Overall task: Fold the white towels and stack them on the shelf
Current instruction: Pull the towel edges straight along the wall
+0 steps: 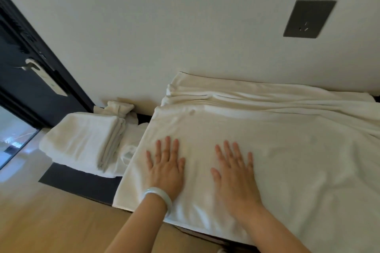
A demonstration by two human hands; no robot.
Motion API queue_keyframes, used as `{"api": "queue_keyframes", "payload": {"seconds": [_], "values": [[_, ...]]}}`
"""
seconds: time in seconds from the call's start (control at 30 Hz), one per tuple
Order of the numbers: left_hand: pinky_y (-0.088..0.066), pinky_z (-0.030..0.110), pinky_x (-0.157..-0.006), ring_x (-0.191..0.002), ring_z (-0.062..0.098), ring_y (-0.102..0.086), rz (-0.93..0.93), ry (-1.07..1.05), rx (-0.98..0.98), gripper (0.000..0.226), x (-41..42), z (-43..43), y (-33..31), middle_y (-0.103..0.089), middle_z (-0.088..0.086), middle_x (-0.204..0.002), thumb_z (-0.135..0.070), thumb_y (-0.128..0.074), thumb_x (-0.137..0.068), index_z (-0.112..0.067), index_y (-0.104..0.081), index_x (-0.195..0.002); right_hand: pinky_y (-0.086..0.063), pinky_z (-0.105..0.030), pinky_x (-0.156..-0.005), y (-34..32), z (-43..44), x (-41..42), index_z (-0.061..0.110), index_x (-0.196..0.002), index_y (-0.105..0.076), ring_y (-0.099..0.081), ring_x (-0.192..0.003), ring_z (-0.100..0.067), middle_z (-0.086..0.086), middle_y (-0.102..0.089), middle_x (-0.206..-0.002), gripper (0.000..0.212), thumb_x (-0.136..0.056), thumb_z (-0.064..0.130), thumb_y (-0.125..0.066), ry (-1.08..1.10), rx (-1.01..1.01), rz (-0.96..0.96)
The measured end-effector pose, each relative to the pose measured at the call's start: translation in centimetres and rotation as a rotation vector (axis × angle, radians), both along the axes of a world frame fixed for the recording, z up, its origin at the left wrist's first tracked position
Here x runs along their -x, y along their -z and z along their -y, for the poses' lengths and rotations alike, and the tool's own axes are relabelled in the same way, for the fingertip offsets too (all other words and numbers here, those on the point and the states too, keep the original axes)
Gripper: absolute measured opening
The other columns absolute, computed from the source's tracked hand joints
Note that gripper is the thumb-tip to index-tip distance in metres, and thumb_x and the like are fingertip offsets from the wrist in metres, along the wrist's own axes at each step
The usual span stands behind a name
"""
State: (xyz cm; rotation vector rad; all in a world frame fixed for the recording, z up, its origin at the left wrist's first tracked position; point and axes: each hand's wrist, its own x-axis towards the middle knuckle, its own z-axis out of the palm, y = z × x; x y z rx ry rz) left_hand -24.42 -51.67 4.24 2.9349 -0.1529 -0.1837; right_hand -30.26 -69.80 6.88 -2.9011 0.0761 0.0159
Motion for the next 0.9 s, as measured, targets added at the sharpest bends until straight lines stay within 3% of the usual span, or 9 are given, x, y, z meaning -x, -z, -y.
{"api": "queue_keyframes", "payload": {"seconds": [0.13, 0.23, 0.3, 0.33, 0.37, 0.43, 0.53, 0.7, 0.9], "values": [[0.025, 0.037, -0.115, -0.143, 0.01, 0.032, 0.038, 0.142, 0.02, 0.056, 1.9, -1.8, 0.4, 0.03, -0.014, -0.156, -0.048, -0.008, -0.102, -0.041, 0.022, -0.149, -0.008, -0.054, -0.118, 0.9, -4.9, 0.6, 0.018, -0.15, -0.042, -0.03, -0.147, -0.029, -0.009, -0.033, -0.158, 0.065, -0.095, 0.044, -0.019, -0.115, 0.041, -0.062], [0.01, 0.039, -0.121, -0.149, 0.013, 0.018, 0.027, 0.035, 0.016, 0.057, 2.1, -7.2, 0.7, 0.02, -0.011, -0.161, -0.053, -0.004, -0.1, -0.042, 0.017, -0.151, -0.004, -0.05, -0.119, 1.7, -4.6, 0.7, 0.02, -0.154, -0.033, -0.022, -0.15, -0.026, -0.006, -0.025, -0.162, 0.068, -0.096, 0.048, -0.014, -0.114, 0.06, -0.048], [-0.021, 0.04, -0.119, -0.146, 0.023, -0.026, -0.128, -0.174, 0.159, 0.059, 1.7, -10.3, 0.5, -0.022, -0.002, -0.16, -0.055, -0.008, -0.1, -0.035, -0.007, -0.155, 0.002, -0.048, -0.121, 2.3, -4.5, 0.5, 0.024, -0.158, -0.021, -0.009, -0.153, -0.022, -0.002, -0.013, -0.165, 0.071, -0.095, 0.052, -0.006, -0.119, 0.077, -0.051], [-0.038, 0.039, -0.108, -0.126, 0.024, -0.05, -0.241, -0.273, 0.243, 0.062, 1.5, -11.5, 0.1, -0.048, 0.002, -0.143, -0.056, -0.01, -0.1, -0.027, -0.029, -0.151, 0.005, -0.047, -0.122, 2.6, -4.5, 0.4, 0.026, -0.159, -0.015, -0.003, -0.153, -0.02, 0.0, -0.007, -0.166, 0.072, -0.093, 0.053, -0.001, -0.116, 0.088, -0.052], [-0.047, 0.036, -0.095, -0.103, 0.021, -0.061, -0.328, -0.33, 0.318, 0.064, 1.4, -12.5, -0.1, -0.062, 0.004, -0.12, -0.056, -0.013, -0.1, -0.02, -0.049, -0.137, 0.007, -0.046, -0.123, 2.8, -4.5, 0.3, 0.028, -0.159, -0.009, 0.001, -0.153, -0.018, 0.002, -0.002, -0.166, 0.073, -0.092, 0.054, 0.003, -0.111, 0.095, -0.053], [-0.05, 0.032, -0.078, -0.079, 0.015, -0.06, -0.345, -0.356, 0.414, 0.06, 1.7, -13.5, -0.3, -0.066, 0.003, -0.094, -0.056, -0.02, -0.101, -0.016, -0.064, -0.104, 0.009, -0.044, -0.123, 2.8, -4.5, 0.4, 0.03, -0.159, -0.005, 0.005, -0.153, -0.016, 0.003, 0.002, -0.166, 0.073, -0.091, 0.055, 0.006, -0.102, 0.098, -0.049], [-0.041, 0.027, -0.056, -0.058, 0.013, -0.051, -0.168, -0.31, 0.387, 0.054, 2.7, -14.1, -0.1, -0.056, -0.002, -0.069, -0.06, -0.028, -0.098, -0.017, -0.051, -0.074, 0.01, -0.042, -0.123, 2.8, -4.4, 0.4, 0.032, -0.159, -0.001, 0.006, -0.153, -0.014, 0.004, 0.004, -0.166, 0.073, -0.09, 0.056, 0.007, -0.09, 0.123, -0.04], [-0.033, 0.024, -0.052, -0.053, 0.013, -0.036, -0.13, -0.361, 0.563, 0.052, 2.6, -14.5, 0.7, -0.042, -0.003, -0.061, -0.055, -0.043, -0.097, -0.015, -0.038, -0.065, 0.009, -0.041, -0.123, 2.8, -4.4, 0.4, 0.032, -0.159, -0.004, 0.005, -0.152, -0.011, 0.005, 0.0, -0.167, 0.068, -0.094, 0.055, -0.005, -0.075, 0.109, -0.051], [-0.041, 0.028, -0.058, -0.061, 0.015, -0.047, -0.154, -0.4, 0.54, 0.044, 2.6, -14.4, -0.2, -0.05, 0.0, -0.069, -0.048, -0.046, -0.098, -0.012, -0.045, -0.073, 0.019, -0.036, -0.119, 3.1, -4.2, 0.3, 0.034, -0.159, -0.002, 0.008, -0.152, -0.01, 0.008, 0.004, -0.166, 0.065, -0.097, 0.054, -0.003, -0.076, 0.113, -0.03]]}}
